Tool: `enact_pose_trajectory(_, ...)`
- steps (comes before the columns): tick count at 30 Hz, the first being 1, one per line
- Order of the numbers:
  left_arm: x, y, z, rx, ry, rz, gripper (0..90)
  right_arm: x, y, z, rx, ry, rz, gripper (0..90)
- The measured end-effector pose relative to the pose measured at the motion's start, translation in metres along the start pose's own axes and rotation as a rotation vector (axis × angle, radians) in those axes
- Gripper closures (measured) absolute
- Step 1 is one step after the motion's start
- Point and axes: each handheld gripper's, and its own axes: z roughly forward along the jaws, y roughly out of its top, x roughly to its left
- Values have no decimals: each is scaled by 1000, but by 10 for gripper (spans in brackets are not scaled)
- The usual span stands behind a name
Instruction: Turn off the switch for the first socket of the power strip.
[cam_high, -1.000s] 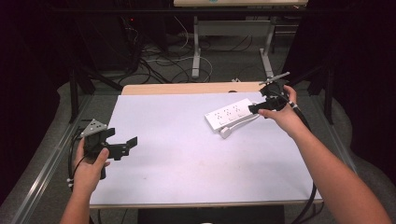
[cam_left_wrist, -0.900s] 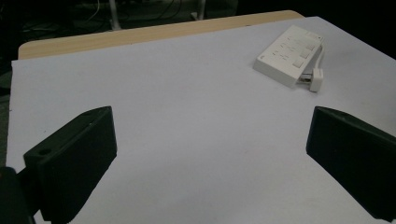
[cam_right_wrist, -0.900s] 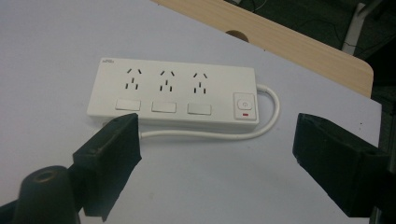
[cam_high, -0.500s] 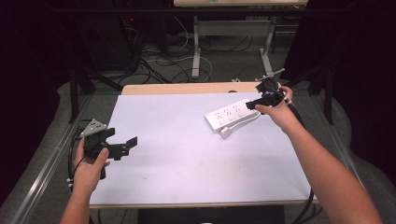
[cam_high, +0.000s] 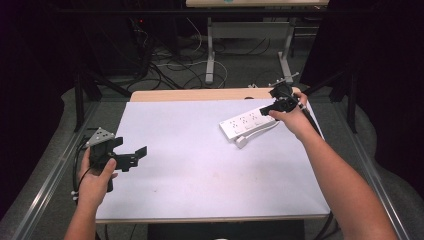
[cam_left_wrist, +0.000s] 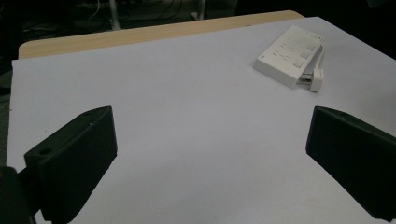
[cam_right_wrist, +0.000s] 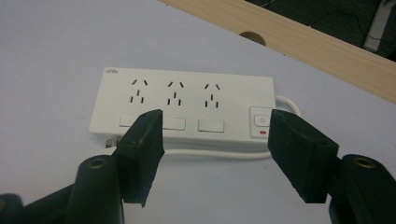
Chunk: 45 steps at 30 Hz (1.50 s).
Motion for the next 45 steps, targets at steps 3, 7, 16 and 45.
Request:
enact_pose_trajectory(3, 0, 0, 0, 5, -2, -2, 18, -2, 1, 4, 5, 9, 29, 391)
enact_pose_trajectory(7, 0, 0, 0, 5, -2, -3, 18, -5, 2, 11, 15, 0, 35, 407)
enact_pose_trajectory(16, 1, 0, 1, 2, -2, -3, 19, -10, 3, 21, 22, 21, 71, 420)
enact_pose_trajectory(45, 1, -1, 1, 7, -2, -2, 20, -6, 4, 51, 81, 8, 105, 665)
